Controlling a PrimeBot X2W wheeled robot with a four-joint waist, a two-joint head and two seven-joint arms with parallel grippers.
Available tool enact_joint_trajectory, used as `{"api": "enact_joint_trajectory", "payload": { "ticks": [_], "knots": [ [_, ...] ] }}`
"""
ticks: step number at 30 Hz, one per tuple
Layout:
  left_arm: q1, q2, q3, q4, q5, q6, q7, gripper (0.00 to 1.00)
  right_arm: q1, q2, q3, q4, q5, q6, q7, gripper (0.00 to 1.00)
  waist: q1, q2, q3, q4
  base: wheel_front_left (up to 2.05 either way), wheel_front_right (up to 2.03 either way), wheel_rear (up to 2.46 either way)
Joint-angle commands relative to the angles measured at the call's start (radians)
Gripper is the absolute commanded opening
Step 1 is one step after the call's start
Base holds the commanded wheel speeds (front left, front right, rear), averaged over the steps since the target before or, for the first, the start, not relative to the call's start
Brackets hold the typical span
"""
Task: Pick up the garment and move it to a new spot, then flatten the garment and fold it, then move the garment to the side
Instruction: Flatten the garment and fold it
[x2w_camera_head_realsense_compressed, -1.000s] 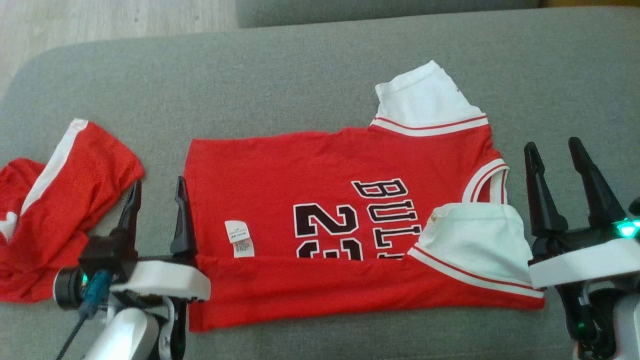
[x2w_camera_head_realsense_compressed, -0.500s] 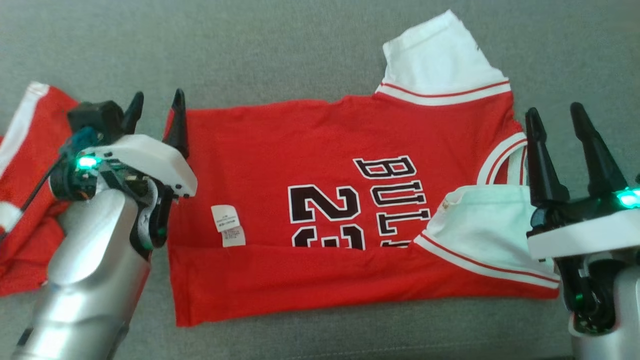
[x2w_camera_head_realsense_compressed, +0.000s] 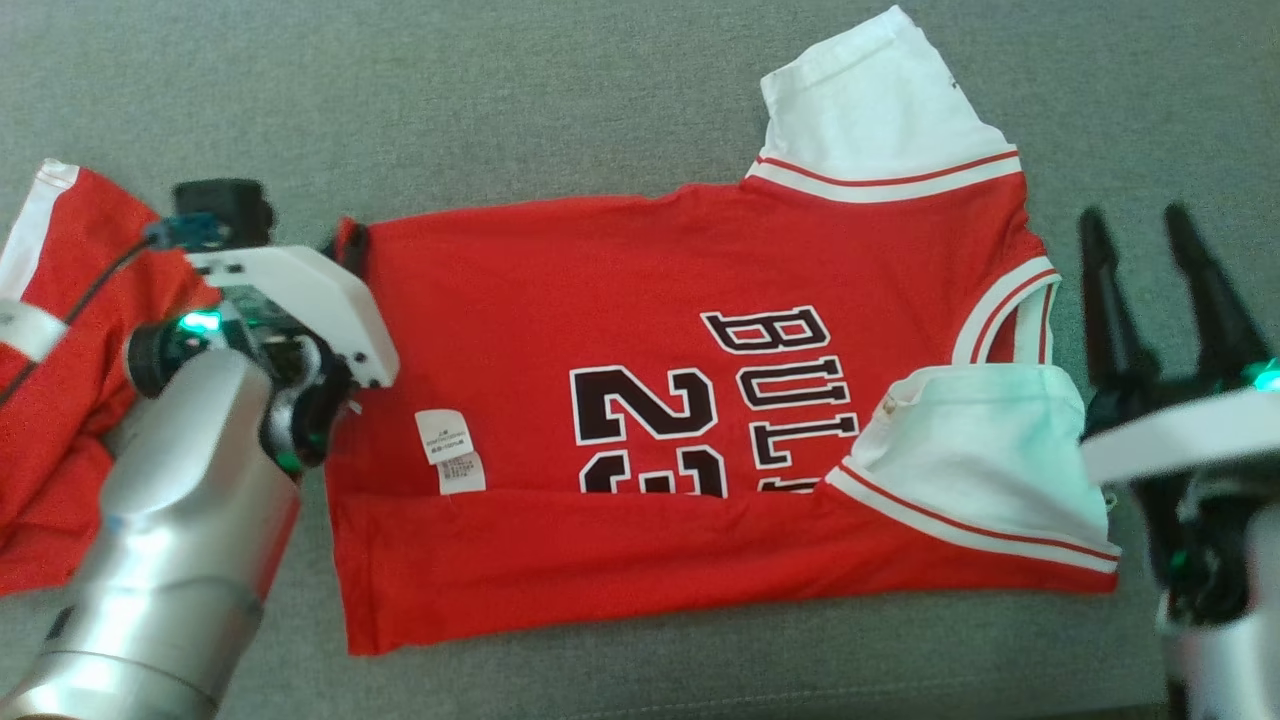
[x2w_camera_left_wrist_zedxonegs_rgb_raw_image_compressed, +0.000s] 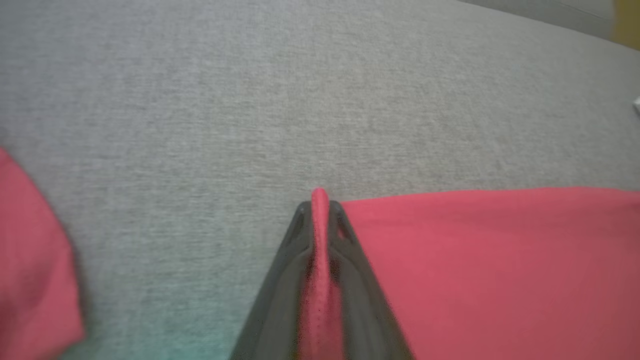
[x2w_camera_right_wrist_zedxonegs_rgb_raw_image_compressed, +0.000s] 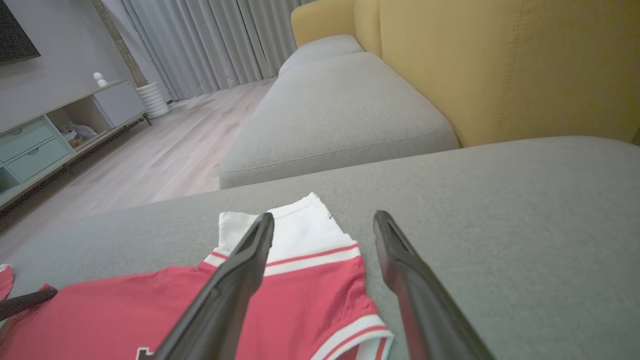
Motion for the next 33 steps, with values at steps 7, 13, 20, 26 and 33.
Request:
{"api": "enact_joint_trajectory", "payload": {
  "ticks": [7,13,20,26,33],
  "knots": [
    [-0.014,0.019,-0.007,-0.007,0.037,0.012,-0.055,0.0,-0.248,-0.115,0.025,0.174,0.061,-0.001,-0.017,1.0,0.0,0.0,-0.009,0.022,0.0,0.0,0.0],
    [-0.042,-0.011,-0.017,-0.006,0.035,0.004,-0.064,0.0,-0.445,-0.192,0.12,0.381,0.137,-0.001,-0.009,1.0,0.0,0.0,0.016,0.067,0.0,0.0,0.0],
    [-0.107,-0.074,-0.032,0.021,0.032,-0.012,-0.082,0.0,-0.655,-0.251,0.288,0.667,0.223,-0.001,0.017,1.0,0.0,0.0,0.081,0.145,0.0,0.0,0.0],
    [-0.141,-0.107,-0.038,0.064,0.027,-0.031,-0.109,0.0,-0.778,-0.284,0.417,0.874,0.272,-0.001,0.082,1.0,0.0,0.0,0.112,0.173,0.0,0.0,0.0],
    [-0.162,-0.126,-0.04,0.118,0.017,-0.053,-0.134,0.0,-0.861,-0.306,0.558,1.008,0.323,-0.001,0.191,1.0,0.0,0.0,0.126,0.177,0.0,0.0,0.0]
  ]
}}
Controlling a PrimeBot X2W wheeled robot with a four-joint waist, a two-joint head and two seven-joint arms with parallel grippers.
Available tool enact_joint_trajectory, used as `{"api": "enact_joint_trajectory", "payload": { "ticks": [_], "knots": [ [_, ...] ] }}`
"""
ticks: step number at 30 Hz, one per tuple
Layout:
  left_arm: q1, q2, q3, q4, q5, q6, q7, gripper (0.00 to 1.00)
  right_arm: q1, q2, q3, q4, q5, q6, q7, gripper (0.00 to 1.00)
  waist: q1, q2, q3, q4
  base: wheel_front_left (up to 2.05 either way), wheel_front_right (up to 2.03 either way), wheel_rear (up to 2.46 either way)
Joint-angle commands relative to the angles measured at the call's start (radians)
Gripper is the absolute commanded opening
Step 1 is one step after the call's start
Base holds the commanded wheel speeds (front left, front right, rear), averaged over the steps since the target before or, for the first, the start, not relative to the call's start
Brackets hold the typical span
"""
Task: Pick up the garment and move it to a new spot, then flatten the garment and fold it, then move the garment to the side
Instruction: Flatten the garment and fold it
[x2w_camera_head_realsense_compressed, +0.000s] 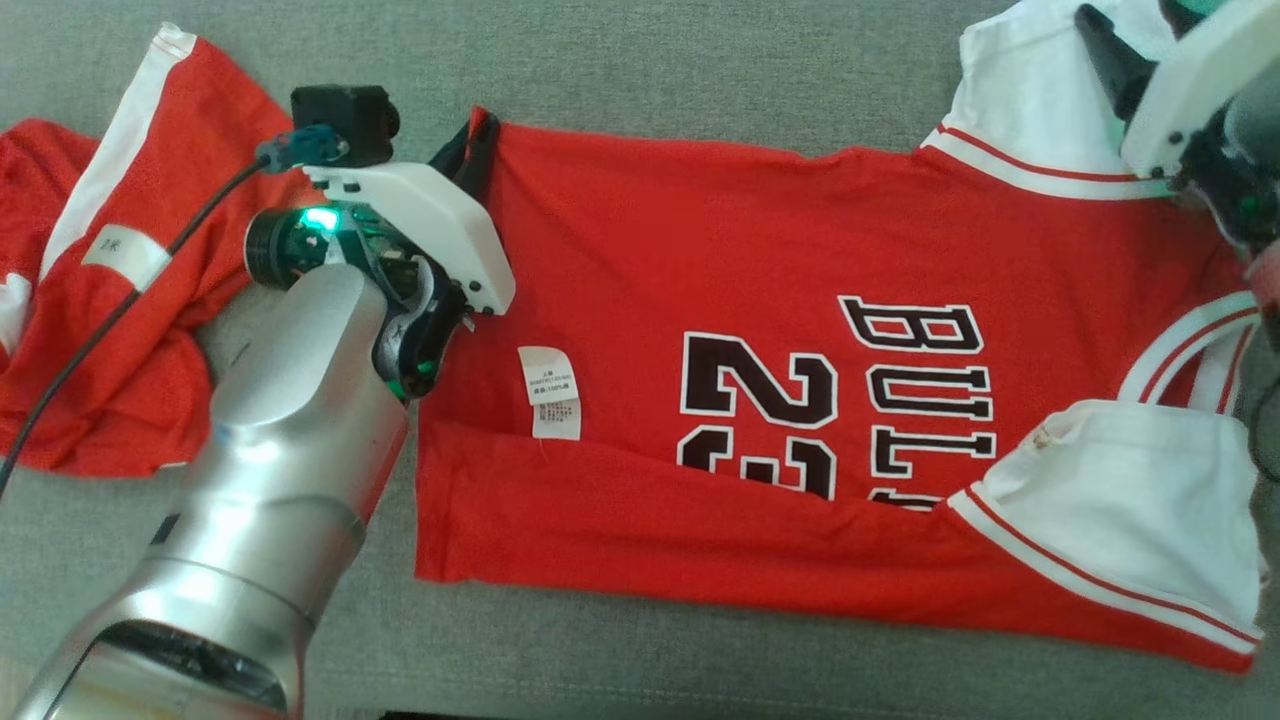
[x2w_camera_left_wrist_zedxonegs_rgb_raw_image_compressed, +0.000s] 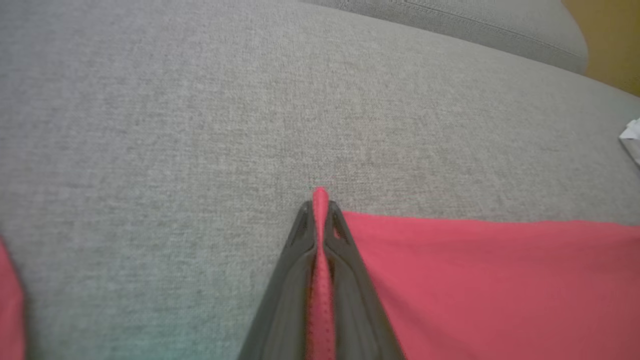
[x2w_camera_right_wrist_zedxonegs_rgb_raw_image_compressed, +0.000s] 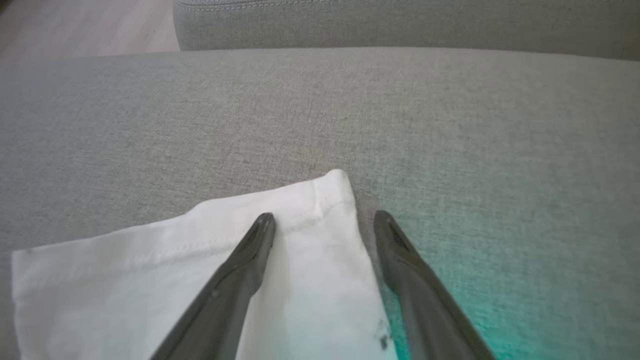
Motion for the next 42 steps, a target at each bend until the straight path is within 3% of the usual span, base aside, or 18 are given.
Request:
{"api": "enact_joint_trajectory", "payload": {
  "ticks": [1,2,3,4,11,17,24,33,42],
  "knots": [
    [-0.002,0.028,0.018,0.022,-0.01,0.003,0.005,0.0,0.007,-0.002,0.039,-0.007,0.026,-0.001,0.035,1.0,0.0,0.0,0.0,-0.002,0.0,0.0,0.0],
    [-0.004,0.027,0.019,0.029,-0.012,0.001,0.002,0.0,0.003,-0.002,0.057,-0.003,0.046,-0.001,0.055,1.0,0.0,0.0,0.0,-0.004,0.0,0.0,0.0],
    [-0.005,0.026,0.019,0.036,-0.013,-0.001,-0.002,0.0,-0.003,-0.006,0.077,-0.006,0.059,-0.001,0.063,0.71,0.0,0.0,-0.001,-0.006,0.0,0.0,0.0],
    [-0.007,0.025,0.021,0.042,-0.016,-0.004,-0.008,0.0,-0.008,-0.011,0.091,-0.008,0.074,-0.001,0.061,0.0,0.0,0.0,-0.003,-0.007,0.0,0.0,0.0],
    [0.004,0.028,0.039,0.074,-0.029,-0.017,-0.08,0.0,0.0,-0.041,0.154,-0.059,0.164,-0.001,-0.074,0.0,0.0,0.0,-0.043,-0.021,0.0,0.0,0.0],
    [0.039,0.068,0.059,0.04,-0.032,-0.017,-0.154,0.0,0.079,-0.104,0.176,-0.179,0.244,-0.001,-0.25,0.0,0.0,0.0,-0.111,-0.053,0.0,0.0,0.0],
    [0.127,0.126,0.074,-0.072,-0.035,0.006,-0.186,0.0,0.202,-0.172,0.167,-0.318,0.282,-0.001,-0.351,0.0,0.0,0.0,-0.168,-0.089,0.0,0.0,0.0],
    [0.409,0.22,0.102,-0.355,-0.077,0.087,-0.161,0.0,0.583,-0.209,0.068,-0.528,0.31,-0.001,-0.408,0.0,0.0,0.0,-0.22,-0.124,0.0,0.0,0.0],
    [0.643,0.283,0.14,-0.587,-0.128,0.198,-0.111,0.0,0.955,-0.113,-0.122,-0.65,0.29,-0.001,-0.388,0.0,0.0,0.0,-0.252,-0.149,0.0,0.0,0.0]
  ]
}}
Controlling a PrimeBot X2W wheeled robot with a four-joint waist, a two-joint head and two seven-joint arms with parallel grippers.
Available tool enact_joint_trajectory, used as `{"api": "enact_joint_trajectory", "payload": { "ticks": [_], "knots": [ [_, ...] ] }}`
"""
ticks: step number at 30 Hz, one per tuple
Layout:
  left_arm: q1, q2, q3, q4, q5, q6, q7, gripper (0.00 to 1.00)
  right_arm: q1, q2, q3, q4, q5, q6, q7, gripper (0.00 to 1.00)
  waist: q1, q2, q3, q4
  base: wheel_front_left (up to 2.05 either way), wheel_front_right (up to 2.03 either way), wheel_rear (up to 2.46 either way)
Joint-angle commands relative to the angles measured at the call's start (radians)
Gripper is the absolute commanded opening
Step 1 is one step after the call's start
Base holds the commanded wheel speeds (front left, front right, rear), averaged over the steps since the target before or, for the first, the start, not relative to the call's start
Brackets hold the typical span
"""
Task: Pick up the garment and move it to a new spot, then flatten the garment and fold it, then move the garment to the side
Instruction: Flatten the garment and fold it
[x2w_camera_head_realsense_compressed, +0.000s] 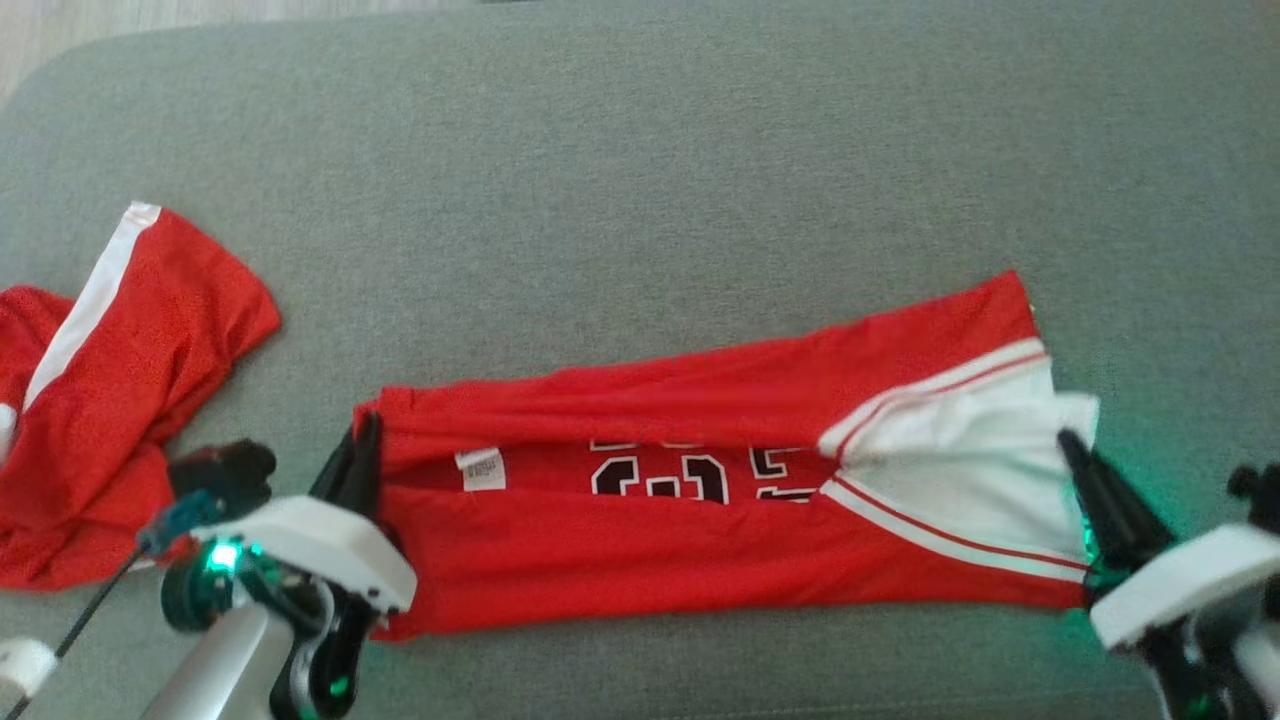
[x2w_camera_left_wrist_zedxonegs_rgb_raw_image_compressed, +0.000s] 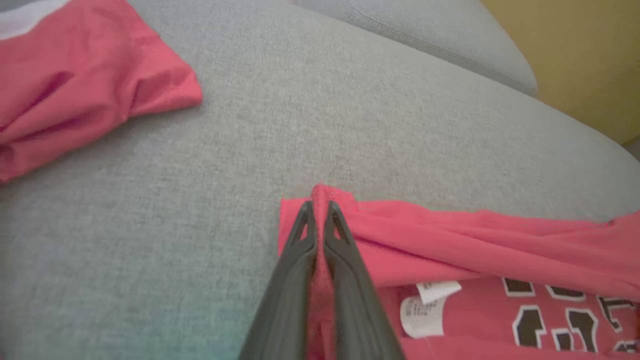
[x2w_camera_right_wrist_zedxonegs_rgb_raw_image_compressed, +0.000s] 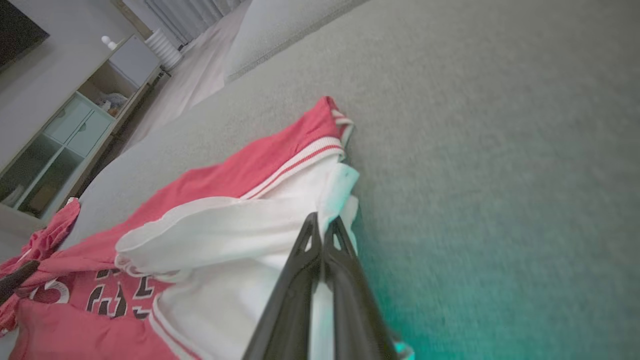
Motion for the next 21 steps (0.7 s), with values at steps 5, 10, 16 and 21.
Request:
{"api": "enact_joint_trajectory", "payload": {
  "ticks": [5,10,16,21],
  "knots": [
    [0.06,0.053,0.059,-0.078,-0.036,0.044,0.041,1.0,0.122,0.069,-0.077,-0.068,-0.06,-0.001,0.078,1.0,0.0001,0.0,-0.015,-0.012,0.0,0.0,0.0],
    [0.116,0.055,0.073,-0.099,-0.034,0.075,0.009,1.0,0.18,0.134,-0.147,-0.121,-0.151,-0.001,0.127,1.0,0.0001,0.0,-0.031,-0.02,0.0,0.0,0.0],
    [0.178,0.062,0.108,-0.164,0.047,0.151,-0.143,1.0,0.222,0.191,-0.248,-0.281,-0.283,-0.001,0.158,1.0,0.0001,0.0,-0.048,-0.024,0.0,0.0,0.0],
    [0.166,0.079,0.102,-0.23,0.155,0.213,-0.235,1.0,0.215,0.253,-0.36,-0.434,-0.412,-0.001,0.182,1.0,0.0001,0.0,-0.054,-0.017,0.0,0.0,0.0]
  ]
}}
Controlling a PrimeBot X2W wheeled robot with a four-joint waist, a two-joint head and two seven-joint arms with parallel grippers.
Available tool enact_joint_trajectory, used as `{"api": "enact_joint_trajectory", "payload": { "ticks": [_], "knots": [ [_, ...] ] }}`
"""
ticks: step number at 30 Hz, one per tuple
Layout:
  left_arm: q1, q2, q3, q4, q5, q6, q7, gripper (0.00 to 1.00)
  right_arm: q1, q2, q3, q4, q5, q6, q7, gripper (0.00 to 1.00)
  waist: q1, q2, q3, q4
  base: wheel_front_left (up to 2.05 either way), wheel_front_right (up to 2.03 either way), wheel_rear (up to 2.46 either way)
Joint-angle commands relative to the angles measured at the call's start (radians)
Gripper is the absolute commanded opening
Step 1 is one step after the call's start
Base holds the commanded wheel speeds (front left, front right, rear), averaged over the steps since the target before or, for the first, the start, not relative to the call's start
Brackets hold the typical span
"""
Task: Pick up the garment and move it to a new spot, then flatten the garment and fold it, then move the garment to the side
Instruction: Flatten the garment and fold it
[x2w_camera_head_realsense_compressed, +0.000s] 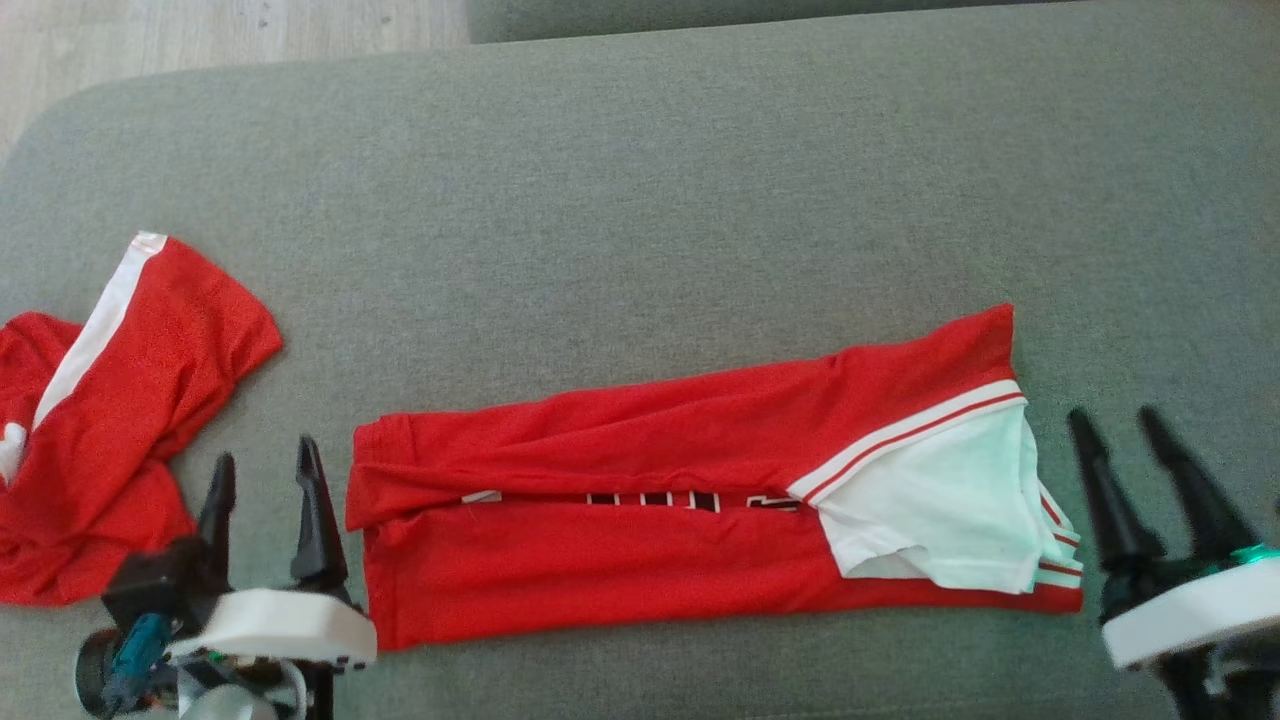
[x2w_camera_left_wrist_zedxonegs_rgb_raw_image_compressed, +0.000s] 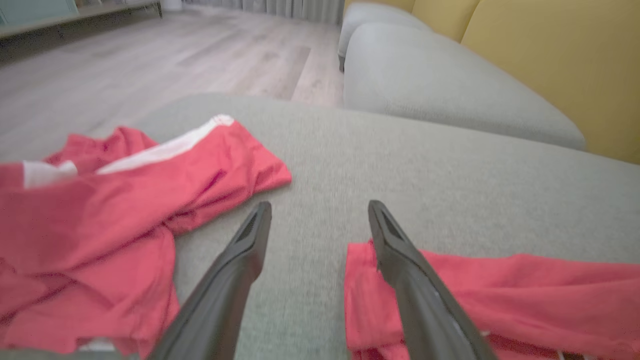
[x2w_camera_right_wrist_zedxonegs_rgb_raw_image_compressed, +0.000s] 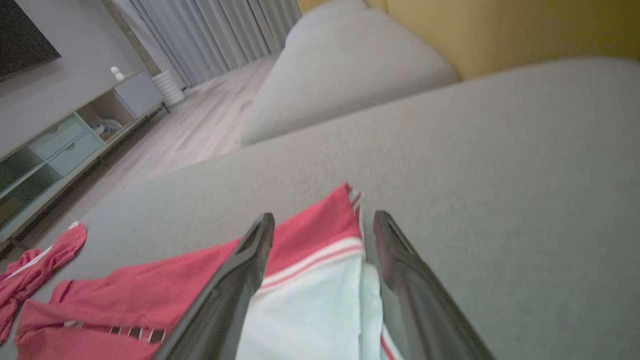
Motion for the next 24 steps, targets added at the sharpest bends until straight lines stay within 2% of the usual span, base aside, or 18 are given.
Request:
{"api": "enact_joint_trajectory", "payload": {
  "ticks": [1,5,10,24],
  "knots": [
    [-0.052,0.033,0.039,-0.05,0.035,0.021,-0.028,1.0,-0.026,0.004,-0.022,-0.073,-0.046,-0.001,0.001,1.0,0.0001,-0.0001,-0.003,0.003,0.0,0.0,0.0],
    [-0.089,0.042,0.026,-0.09,0.092,0.053,-0.04,1.0,-0.084,0.043,-0.067,-0.149,-0.141,-0.001,0.002,1.0,0.0001,-0.0001,-0.008,0.006,0.0,0.0,0.0],
    [-0.124,0.05,0.006,-0.116,0.131,0.066,-0.032,1.0,-0.131,0.055,-0.067,-0.198,-0.199,-0.001,0.015,1.0,0.0001,-0.0001,-0.012,0.009,0.0,0.0,0.0],
    [-0.188,0.036,-0.046,-0.127,0.164,0.072,0.01,1.0,-0.156,0.082,-0.064,-0.194,-0.223,-0.001,0.045,1.0,0.0001,-0.0001,0.019,0.031,0.0,0.0,0.0]
  ]
}}
